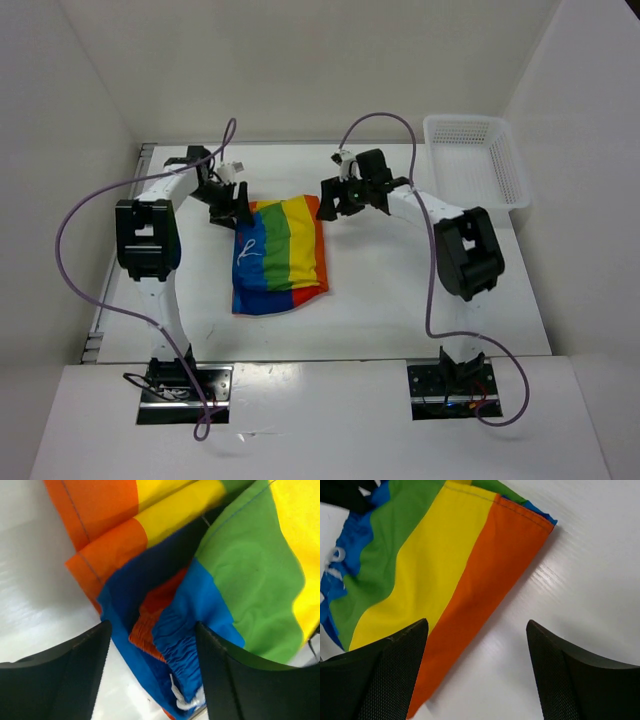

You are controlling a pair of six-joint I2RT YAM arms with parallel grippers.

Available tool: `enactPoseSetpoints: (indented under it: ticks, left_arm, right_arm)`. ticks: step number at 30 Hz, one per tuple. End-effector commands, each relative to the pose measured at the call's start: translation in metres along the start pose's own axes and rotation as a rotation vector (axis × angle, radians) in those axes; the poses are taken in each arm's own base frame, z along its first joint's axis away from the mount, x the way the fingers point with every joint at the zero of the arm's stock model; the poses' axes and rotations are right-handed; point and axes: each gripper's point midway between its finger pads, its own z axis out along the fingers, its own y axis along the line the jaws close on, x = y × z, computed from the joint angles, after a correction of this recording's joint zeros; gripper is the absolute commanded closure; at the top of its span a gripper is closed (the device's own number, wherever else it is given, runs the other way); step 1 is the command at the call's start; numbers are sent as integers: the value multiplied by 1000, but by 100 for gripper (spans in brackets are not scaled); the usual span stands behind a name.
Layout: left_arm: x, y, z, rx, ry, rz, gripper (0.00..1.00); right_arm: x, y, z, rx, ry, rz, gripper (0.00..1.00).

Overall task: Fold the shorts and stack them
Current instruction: Fold the shorts

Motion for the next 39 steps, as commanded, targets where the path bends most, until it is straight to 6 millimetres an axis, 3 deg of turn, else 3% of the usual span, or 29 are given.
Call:
enactPoseSetpoints:
  ticks: [1, 4, 5, 8, 9, 10, 11, 12, 15, 16, 20, 21, 24, 25, 27, 28, 33, 37, 39]
  left_arm:
    - [-16, 4, 10, -11, -58, 55, 26]
    - [-12, 9, 17, -12, -52, 51, 44]
    - [-14, 8, 18, -4, -60, 56, 58]
    - [-19, 11, 9, -29, -89, 65, 81]
    - [-20, 10, 3, -46, -106, 75, 90]
    - [-20, 21, 1, -90, -124, 75, 94]
    - [-20, 24, -1, -111, -135, 80, 95]
    - [-20, 25, -4, -129, -149, 88, 97]
    - [-13, 30, 3, -137, -138, 81, 100]
    - [-11, 35, 6, -153, -128, 74, 100]
    - [-19, 46, 5, -209, -150, 83, 100]
    - [-22, 41, 3, -188, -154, 87, 94]
    - [-33, 18, -3, -151, -169, 125, 80]
    - [-33, 15, -1, -157, -164, 133, 65]
    - [-39, 11, -15, -183, -193, 146, 56]
    - [-43, 9, -25, -206, -218, 157, 43]
    - [-65, -9, -82, -283, -370, 212, 33]
    - [-61, -35, -83, -218, -359, 245, 31]
    - [-51, -55, -73, -164, -325, 271, 31]
  right_arm:
    - [-24, -11, 29, -3, -59, 146, 16]
    - [-17, -21, 45, 13, -33, 213, 16]
    - [-5, -25, 54, 18, -7, 253, 18]
    - [6, -26, 67, 57, 19, 304, 28]
    - [13, -25, 67, 62, 36, 331, 37]
    - [17, -25, 67, 64, 43, 349, 42]
    - [22, -21, 72, 61, 57, 369, 47]
    - [28, -21, 72, 64, 69, 384, 63]
    - [37, -25, 75, 79, 84, 404, 94]
    - [37, -25, 75, 79, 84, 404, 100]
    - [8, -36, 73, 131, 14, 319, 100]
    - [4, -37, 72, 130, 14, 268, 100]
    - [-36, -22, 52, 78, -53, 72, 100]
    - [-43, -18, 46, 67, -68, 26, 100]
    - [-66, -11, 27, 99, -110, -88, 100]
    - [-66, -8, 22, 122, -102, -114, 100]
    - [-47, 24, 11, 170, -69, -245, 94]
    - [-31, 12, 10, 250, -55, -228, 39]
    - [-33, 7, 3, 289, -64, -228, 35]
